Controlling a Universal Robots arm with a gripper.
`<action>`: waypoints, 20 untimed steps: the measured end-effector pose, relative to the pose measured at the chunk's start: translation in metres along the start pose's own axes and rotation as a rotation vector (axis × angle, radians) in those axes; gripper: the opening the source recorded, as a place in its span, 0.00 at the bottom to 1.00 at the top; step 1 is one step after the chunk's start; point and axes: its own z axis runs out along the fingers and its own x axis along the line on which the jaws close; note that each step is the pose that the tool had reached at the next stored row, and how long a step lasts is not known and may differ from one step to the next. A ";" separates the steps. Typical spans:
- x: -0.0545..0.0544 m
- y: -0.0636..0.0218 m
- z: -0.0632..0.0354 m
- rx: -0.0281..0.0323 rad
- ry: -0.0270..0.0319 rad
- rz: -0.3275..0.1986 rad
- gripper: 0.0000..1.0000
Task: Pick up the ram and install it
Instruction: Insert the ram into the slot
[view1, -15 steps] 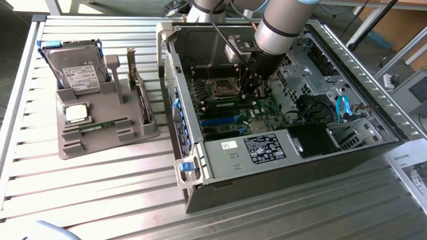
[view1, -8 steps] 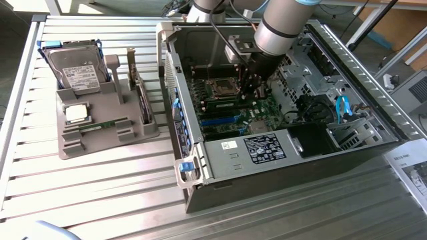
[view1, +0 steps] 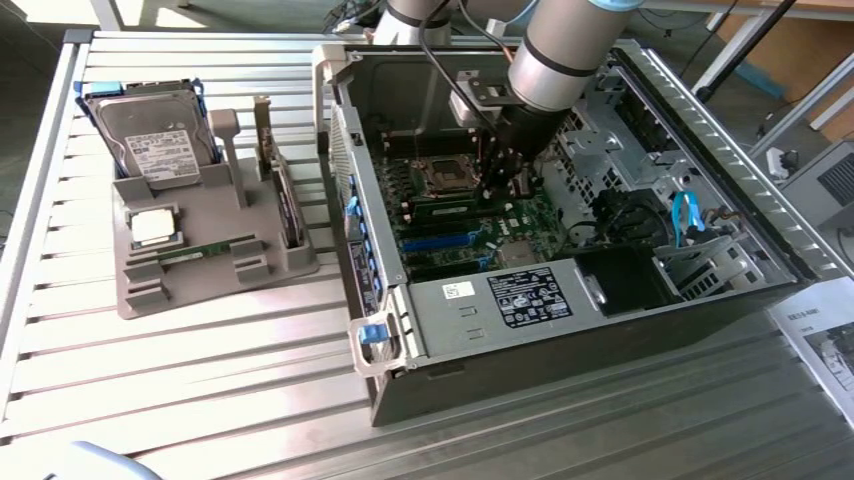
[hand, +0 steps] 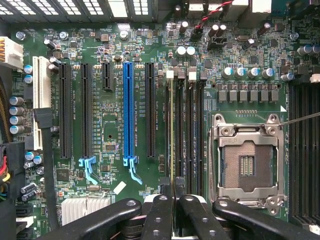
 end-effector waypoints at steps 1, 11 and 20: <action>0.000 0.0000 0.0000 0.0000 -0.0001 0.000 0.12; 0.000 0.0000 0.0000 0.0000 0.0000 0.000 0.25; 0.000 0.0002 -0.0035 0.0000 0.0000 0.000 0.25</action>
